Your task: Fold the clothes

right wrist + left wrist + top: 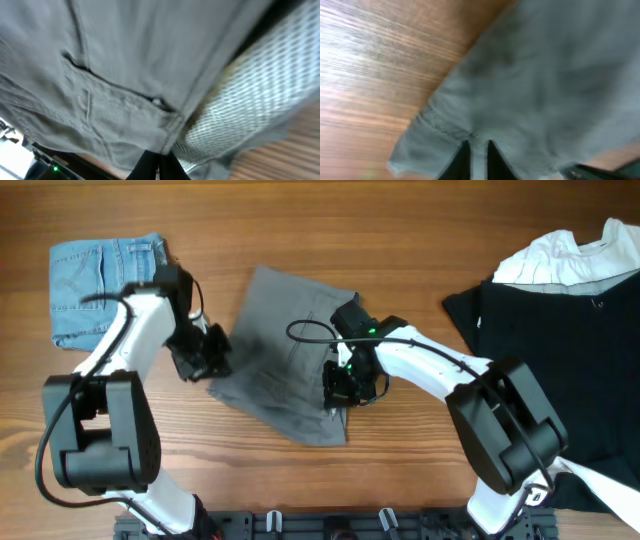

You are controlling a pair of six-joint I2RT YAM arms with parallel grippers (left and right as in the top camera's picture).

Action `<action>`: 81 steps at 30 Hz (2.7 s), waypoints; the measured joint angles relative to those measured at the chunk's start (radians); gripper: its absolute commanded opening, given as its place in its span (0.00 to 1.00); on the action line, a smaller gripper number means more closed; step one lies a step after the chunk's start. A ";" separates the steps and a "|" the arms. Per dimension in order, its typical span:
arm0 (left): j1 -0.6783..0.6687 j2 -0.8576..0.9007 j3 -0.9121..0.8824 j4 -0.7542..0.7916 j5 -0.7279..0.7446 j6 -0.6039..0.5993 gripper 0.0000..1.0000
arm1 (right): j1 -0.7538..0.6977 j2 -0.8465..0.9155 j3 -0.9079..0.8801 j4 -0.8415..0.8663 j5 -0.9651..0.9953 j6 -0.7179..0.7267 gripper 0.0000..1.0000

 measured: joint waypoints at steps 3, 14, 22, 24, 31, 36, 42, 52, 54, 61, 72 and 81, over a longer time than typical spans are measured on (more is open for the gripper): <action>0.000 0.000 -0.130 0.151 0.006 -0.046 0.04 | -0.011 -0.010 0.000 0.011 0.011 -0.013 0.05; -0.004 -0.065 -0.286 0.692 0.031 -0.181 0.04 | -0.011 -0.019 0.003 -0.003 0.056 -0.053 0.06; -0.005 -0.009 -0.124 0.670 -0.077 -0.138 0.22 | -0.044 -0.173 0.062 0.093 0.179 -0.193 0.08; -0.005 -0.007 -0.049 0.616 -0.065 -0.097 0.24 | -0.045 -0.210 0.071 0.179 0.189 -0.221 0.04; -0.005 -0.009 0.244 0.161 -0.028 -0.008 0.33 | -0.045 -0.215 0.085 0.228 0.156 -0.227 0.04; -0.005 -0.009 0.299 -0.098 -0.028 0.004 0.37 | -0.024 -0.190 0.073 0.222 0.097 -0.206 0.04; -0.005 -0.009 0.277 -0.238 -0.027 0.015 0.44 | -0.017 -0.065 0.057 0.263 0.093 -0.142 0.04; -0.005 -0.009 0.081 -0.131 0.107 0.045 0.71 | -0.018 0.083 0.056 0.307 -0.001 -0.117 0.04; -0.005 -0.009 0.003 -0.056 0.160 0.046 0.81 | -0.019 0.083 0.056 0.307 -0.005 -0.117 0.04; -0.002 -0.024 -0.243 0.205 0.344 -0.022 1.00 | -0.019 0.083 0.056 0.307 -0.008 -0.117 0.04; -0.046 -0.079 -0.386 0.710 0.505 -0.357 0.90 | -0.019 0.083 0.056 0.307 -0.008 -0.117 0.04; -0.166 -0.069 -0.406 0.982 0.358 -0.431 0.69 | -0.021 0.083 0.056 0.307 -0.007 -0.117 0.04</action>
